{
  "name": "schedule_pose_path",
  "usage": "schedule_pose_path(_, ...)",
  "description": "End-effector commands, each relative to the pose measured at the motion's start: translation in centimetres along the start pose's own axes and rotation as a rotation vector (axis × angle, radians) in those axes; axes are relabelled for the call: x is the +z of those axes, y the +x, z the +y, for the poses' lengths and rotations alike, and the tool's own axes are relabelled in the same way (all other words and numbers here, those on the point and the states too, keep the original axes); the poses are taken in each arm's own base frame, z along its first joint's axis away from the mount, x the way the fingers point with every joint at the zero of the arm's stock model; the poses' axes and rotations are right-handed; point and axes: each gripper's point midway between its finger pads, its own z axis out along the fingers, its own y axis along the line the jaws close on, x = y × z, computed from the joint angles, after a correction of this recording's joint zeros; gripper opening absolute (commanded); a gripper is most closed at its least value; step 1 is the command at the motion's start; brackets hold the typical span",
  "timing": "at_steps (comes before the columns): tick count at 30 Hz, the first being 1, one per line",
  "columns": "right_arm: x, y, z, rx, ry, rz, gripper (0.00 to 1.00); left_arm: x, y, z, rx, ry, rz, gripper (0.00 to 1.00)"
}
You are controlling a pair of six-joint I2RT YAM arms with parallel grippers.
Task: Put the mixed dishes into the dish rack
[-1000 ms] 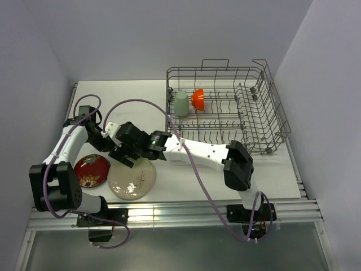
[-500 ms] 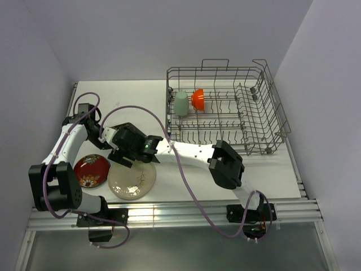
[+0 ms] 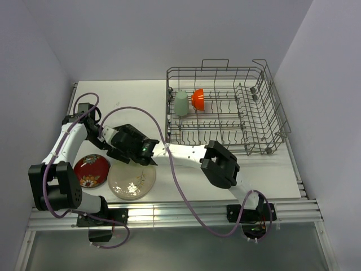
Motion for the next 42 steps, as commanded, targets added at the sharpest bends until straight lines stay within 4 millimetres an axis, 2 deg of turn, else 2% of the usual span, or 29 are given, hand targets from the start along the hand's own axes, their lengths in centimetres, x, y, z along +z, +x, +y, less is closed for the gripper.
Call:
schedule_pose_path(1,0.6,-2.2,-2.3,0.043,0.134,-0.113,0.88,-1.4,1.1,-1.7,-0.017,0.072,0.057,0.0)
schedule_pose_path(8,1.5,-1.9,-2.2,0.038,0.155,-0.132,0.78,-1.9,1.3,-2.6,-0.026,0.089,0.095,0.0)
schedule_pose_path(11,2.0,-0.9,-2.1,0.028,0.169,-0.109,0.68,-2.3,0.8,-3.2,-0.019,0.087,0.096,0.0)
schedule_pose_path(12,2.1,-0.7,-2.1,0.025,0.17,-0.103,0.59,-2.6,0.5,-3.7,-0.014,0.097,0.089,0.0)
schedule_pose_path(13,2.3,-0.7,-2.1,0.031,0.173,-0.119,0.56,-2.6,0.4,-3.7,-0.014,0.093,0.092,0.0)
schedule_pose_path(16,2.4,0.0,-1.9,0.017,0.168,-0.112,0.46,-2.8,0.0,-4.0,-0.01,0.089,0.09,0.0)
schedule_pose_path(20,2.7,0.6,-2.0,0.014,0.171,-0.096,0.39,-3.0,-0.3,-4.1,-0.009,0.086,0.097,0.0)
schedule_pose_path(22,2.8,0.5,-2.1,0.014,0.172,-0.093,0.2,-3.0,-0.3,-4.2,-0.009,0.088,0.102,0.0)
schedule_pose_path(23,2.8,0.3,-2.1,0.015,0.172,-0.096,0.06,-3.0,-0.4,-4.2,-0.008,0.086,0.103,0.0)
schedule_pose_path(24,2.8,0.0,-2.3,0.016,0.181,-0.1,0.0,-3.1,-0.4,-4.2,-0.009,0.084,0.105,0.0)
schedule_pose_path(32,2.3,-3.4,-2.9,0.04,0.114,-0.18,0.0,-4.0,-1.4,-4.4,-0.004,0.07,0.1,0.0)
schedule_pose_path(34,2.1,-4.0,-3.3,0.063,0.103,-0.193,0.0,-4.5,-2.2,-4.7,-0.001,0.072,0.089,0.1)
schedule_pose_path(35,2.0,-4.3,-3.4,0.069,0.087,-0.202,0.0,-4.6,-2.3,-4.5,0.003,0.06,0.087,0.2)
schedule_pose_path(36,1.8,-4.6,-3.4,0.073,0.076,-0.212,0.0,-5.1,-3.1,-4.6,-0.003,0.063,0.071,0.5)
schedule_pose_path(38,1.8,-4.8,-3.1,0.071,0.033,-0.21,0.0,-5.7,-3.6,-4.5,-0.009,0.058,0.064,0.7)
schedule_pose_path(39,1.7,-5.3,-3.1,0.072,0.023,-0.216,0.0,-6.2,-4.3,-4.7,-0.015,0.062,0.046,0.85)
schedule_pose_path(40,1.8,-5.1,-2.9,0.067,0.009,-0.202,0.0,-6.6,-4.8,-4.8,-0.019,0.061,0.034,0.92)
schedule_pose_path(42,2.0,-5.2,-2.6,0.071,-0.028,-0.197,0.0,-7.6,-6.0,-4.9,-0.027,0.059,0.005,0.97)
